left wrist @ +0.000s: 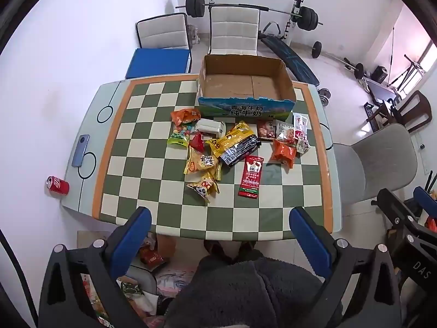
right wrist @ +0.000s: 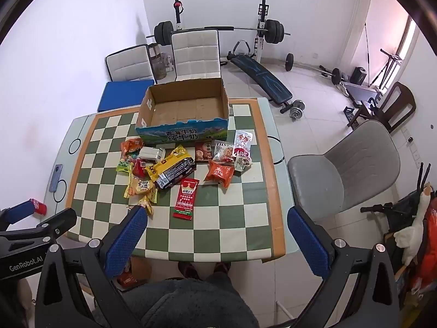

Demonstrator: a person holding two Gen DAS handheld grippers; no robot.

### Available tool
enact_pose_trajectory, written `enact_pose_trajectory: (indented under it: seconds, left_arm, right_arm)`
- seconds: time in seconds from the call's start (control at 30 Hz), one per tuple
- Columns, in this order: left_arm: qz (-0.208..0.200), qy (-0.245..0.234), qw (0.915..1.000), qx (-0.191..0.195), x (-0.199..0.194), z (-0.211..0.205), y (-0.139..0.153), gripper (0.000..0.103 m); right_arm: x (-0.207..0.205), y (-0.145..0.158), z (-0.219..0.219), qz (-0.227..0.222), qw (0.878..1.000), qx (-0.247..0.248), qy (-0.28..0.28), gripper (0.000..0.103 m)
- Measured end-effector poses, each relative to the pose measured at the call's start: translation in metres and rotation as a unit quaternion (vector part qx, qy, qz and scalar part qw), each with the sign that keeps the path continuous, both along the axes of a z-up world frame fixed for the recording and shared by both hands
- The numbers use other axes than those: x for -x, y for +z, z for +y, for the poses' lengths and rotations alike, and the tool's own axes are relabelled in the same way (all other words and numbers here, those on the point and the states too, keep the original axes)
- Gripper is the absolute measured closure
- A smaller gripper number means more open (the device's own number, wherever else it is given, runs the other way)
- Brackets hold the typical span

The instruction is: Organize snacks

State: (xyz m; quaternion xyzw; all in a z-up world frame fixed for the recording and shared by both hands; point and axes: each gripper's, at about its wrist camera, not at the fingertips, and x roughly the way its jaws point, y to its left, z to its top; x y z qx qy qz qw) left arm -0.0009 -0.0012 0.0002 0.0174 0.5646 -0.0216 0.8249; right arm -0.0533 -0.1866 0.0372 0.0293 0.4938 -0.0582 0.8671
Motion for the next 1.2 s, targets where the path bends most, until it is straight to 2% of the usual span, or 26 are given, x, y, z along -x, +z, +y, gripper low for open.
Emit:
enact_pose_trajectory:
  seconds: [0.63, 0.9, 1.2]
  left_arm:
    - [0.001, 0.002, 0.9999, 0.01, 0.0, 0.002, -0.001, 0.0]
    - [0.002, -0.002, 0.9999, 0.015, -0.005, 0.001, 0.011, 0.0]
    - [-0.001, -0.002, 0.9999, 0.015, -0.005, 0.0, 0.01, 0.0]
  right_arm:
    - [0.001, 0.005, 0.003, 0.0, 1.0, 0.01, -0.002, 0.0]
    - [0.003, 0.01, 0.009, -0.004, 1.0, 0.013, 0.005, 0.0]
    - [0.005, 0.018, 0.013, -0.008, 1.0, 0.01, 0.008, 0.0]
